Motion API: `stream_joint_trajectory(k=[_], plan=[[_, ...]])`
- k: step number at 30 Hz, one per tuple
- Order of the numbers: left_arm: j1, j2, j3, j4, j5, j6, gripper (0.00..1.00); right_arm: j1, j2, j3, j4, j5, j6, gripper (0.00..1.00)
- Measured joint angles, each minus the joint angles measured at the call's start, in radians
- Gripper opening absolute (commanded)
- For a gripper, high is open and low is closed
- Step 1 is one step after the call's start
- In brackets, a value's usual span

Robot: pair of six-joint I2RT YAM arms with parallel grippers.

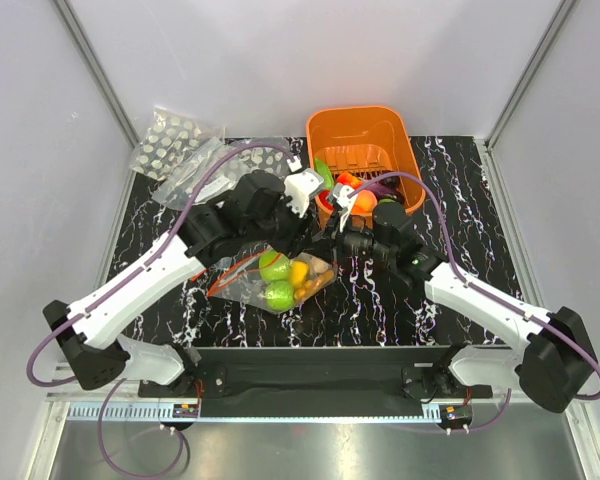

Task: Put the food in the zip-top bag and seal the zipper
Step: Zip the zipper food storage bag at the center of the board.

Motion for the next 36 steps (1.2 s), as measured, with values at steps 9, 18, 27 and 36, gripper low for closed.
stream_joint_trajectory(k=[9, 18, 27, 36], plan=[[-0.001, 0.011, 0.0, -0.002, -0.079, 0.004, 0.51, 0.002, -0.003, -0.007, -0.006, 0.0, 0.006, 0.0], [-0.001, 0.024, 0.034, -0.02, -0.075, 0.023, 0.4, 0.002, -0.003, -0.01, -0.005, -0.002, 0.007, 0.0], [-0.001, 0.038, 0.034, -0.025, -0.071, 0.023, 0.3, 0.002, -0.003, -0.011, 0.003, -0.002, 0.02, 0.0], [0.0, 0.06, 0.033, -0.031, -0.088, 0.022, 0.0, 0.002, -0.003, -0.012, 0.003, 0.002, 0.033, 0.0]])
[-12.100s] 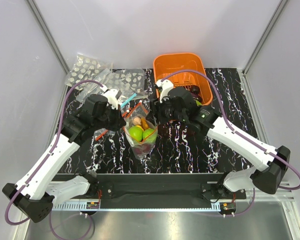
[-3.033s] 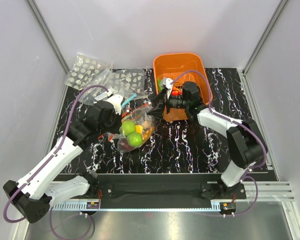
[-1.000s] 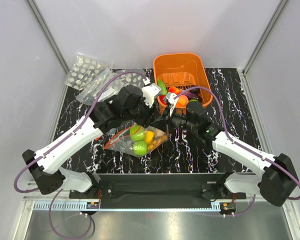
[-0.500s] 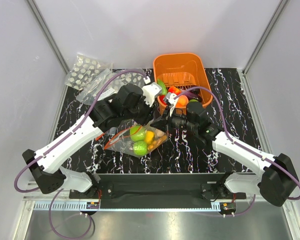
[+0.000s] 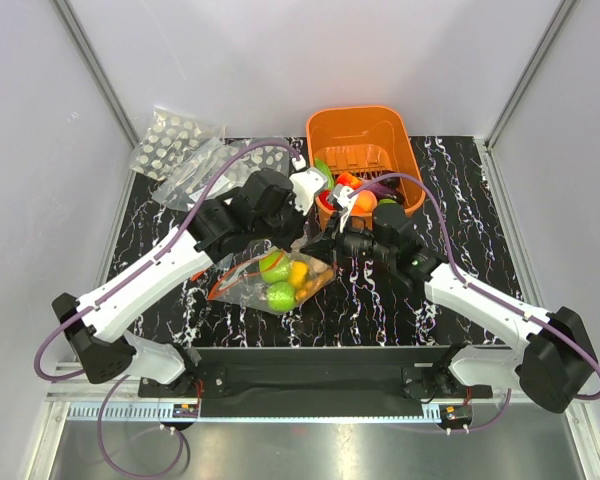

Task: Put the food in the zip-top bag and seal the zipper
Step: Zip the zipper food storage bag at the center of the board.

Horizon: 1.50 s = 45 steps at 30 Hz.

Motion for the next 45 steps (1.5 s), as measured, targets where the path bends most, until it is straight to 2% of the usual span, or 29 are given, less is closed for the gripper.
stream_joint_trajectory(k=[7, 8, 9, 10, 11, 12, 15, 17, 22, 31, 38, 42, 45], plan=[[0.003, 0.002, -0.013, 0.0, -0.011, -0.002, 0.0, 0.001, -0.014, -0.038, 0.029, 0.046, 0.029, 0.0], [0.003, 0.002, -0.017, 0.001, -0.009, -0.002, 0.0, 0.001, -0.015, -0.043, 0.032, 0.051, 0.032, 0.02], [0.003, 0.002, -0.022, 0.003, -0.008, -0.001, 0.0, 0.002, -0.015, -0.047, 0.034, 0.052, 0.033, 0.07], [0.003, 0.002, -0.024, 0.004, -0.004, -0.001, 0.0, 0.002, -0.015, -0.05, 0.039, 0.051, 0.035, 0.16], [0.004, 0.002, -0.026, 0.006, 0.0, 0.0, 0.0, 0.002, -0.015, -0.053, 0.043, 0.05, 0.037, 0.38], [0.005, 0.001, -0.027, 0.005, 0.003, 0.001, 0.0, 0.002, -0.015, -0.055, 0.045, 0.048, 0.042, 0.46], [0.006, -0.002, -0.027, 0.005, 0.014, 0.004, 0.0, 0.002, -0.015, -0.058, 0.051, 0.028, 0.022, 0.6], [0.006, -0.009, -0.027, 0.005, 0.025, 0.006, 0.0, 0.002, -0.016, -0.058, 0.049, 0.018, 0.0, 0.63], [0.007, -0.045, -0.029, 0.004, 0.064, 0.02, 0.0, -0.002, -0.041, -0.057, 0.026, -0.014, -0.072, 0.65], [0.007, -0.119, -0.029, -0.003, 0.137, 0.031, 0.0, -0.078, -0.093, -0.053, -0.017, -0.143, -0.186, 0.68], [0.006, -0.124, -0.03, -0.004, 0.187, 0.052, 0.0, -0.087, -0.086, 0.0, -0.047, -0.264, -0.262, 0.68], [-0.002, -0.126, -0.039, -0.005, 0.204, 0.062, 0.0, -0.087, -0.052, 0.046, -0.064, -0.322, -0.293, 0.63], [-0.012, -0.127, -0.043, -0.006, 0.212, 0.069, 0.0, -0.087, -0.02, 0.072, -0.079, -0.357, -0.306, 0.53]])
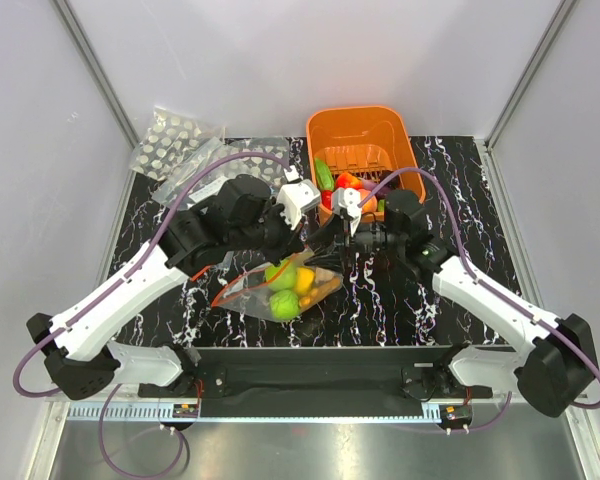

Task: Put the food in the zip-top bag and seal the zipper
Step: Zip the zipper food storage bag at the center of the board.

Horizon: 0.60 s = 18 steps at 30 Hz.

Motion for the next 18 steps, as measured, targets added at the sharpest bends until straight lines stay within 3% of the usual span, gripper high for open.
stream_joint_trajectory(k=[1, 3, 6, 8, 10, 13, 16, 18], plan=[[-0.003, 0.0, -0.001, 0.0, 0.002, 0.003, 0.0, 0.0, 0.01, 0.006, -0.005, -0.011, -0.003, 0.45], [-0.007, 0.0, -0.001, 0.0, 0.002, 0.005, 0.0, 0.0, 0.028, 0.02, -0.018, -0.026, -0.012, 0.39], [-0.009, 0.0, -0.001, 0.0, 0.002, 0.008, 0.0, 0.0, 0.047, 0.032, -0.037, -0.042, -0.014, 0.19], [-0.009, 0.0, -0.001, 0.0, 0.002, 0.01, 0.0, 0.0, 0.05, 0.033, -0.045, -0.052, -0.019, 0.0], [-0.009, 0.0, -0.001, -0.001, 0.002, 0.011, 0.14, 0.0, 0.05, 0.033, -0.051, -0.06, -0.021, 0.0], [-0.009, 0.0, -0.003, 0.0, 0.001, 0.017, 0.49, 0.0, 0.05, 0.033, -0.055, -0.067, -0.02, 0.0], [-0.01, -0.004, -0.013, 0.004, 0.0, 0.016, 0.58, 0.0, 0.05, 0.033, -0.058, -0.071, -0.018, 0.0], [-0.01, -0.005, -0.018, 0.004, 0.001, 0.016, 0.58, -0.001, 0.05, 0.033, -0.058, -0.076, -0.018, 0.0]])
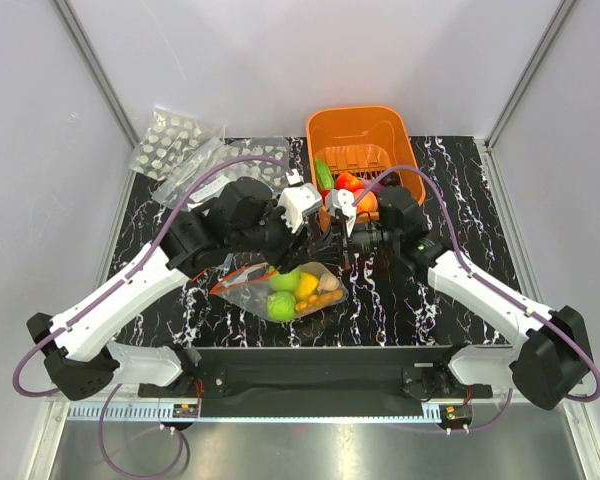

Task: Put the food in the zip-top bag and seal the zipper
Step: Zip the zipper food storage bag at the center of the board.

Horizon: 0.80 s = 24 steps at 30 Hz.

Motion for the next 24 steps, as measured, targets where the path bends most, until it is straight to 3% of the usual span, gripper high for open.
stream_joint_trajectory(k=[4, 12, 18, 19, 21, 24], plan=[[-0.001, -0.001, 0.0, 0.0, 0.0, 0.001, 0.57, 0.0, 0.003, 0.003, -0.001, -0.017, 0.001, 0.0], [-0.001, 0.0, 0.0, 0.0, 0.004, 0.003, 0.32, 0.0, 0.003, 0.003, -0.008, -0.036, 0.001, 0.0], [-0.008, 0.007, 0.0, 0.0, 0.016, 0.005, 0.24, 0.0, 0.003, 0.003, -0.016, -0.038, 0.0, 0.0], [-0.011, 0.01, 0.0, -0.001, 0.016, 0.005, 0.15, 0.0, 0.003, 0.003, -0.018, -0.038, 0.0, 0.0], [-0.015, 0.016, 0.0, 0.0, 0.016, 0.007, 0.06, 0.0, 0.001, 0.003, -0.026, -0.038, 0.0, 0.0], [-0.017, 0.018, 0.0, 0.0, 0.014, 0.011, 0.02, 0.0, -0.002, 0.003, -0.033, -0.032, 0.0, 0.0]])
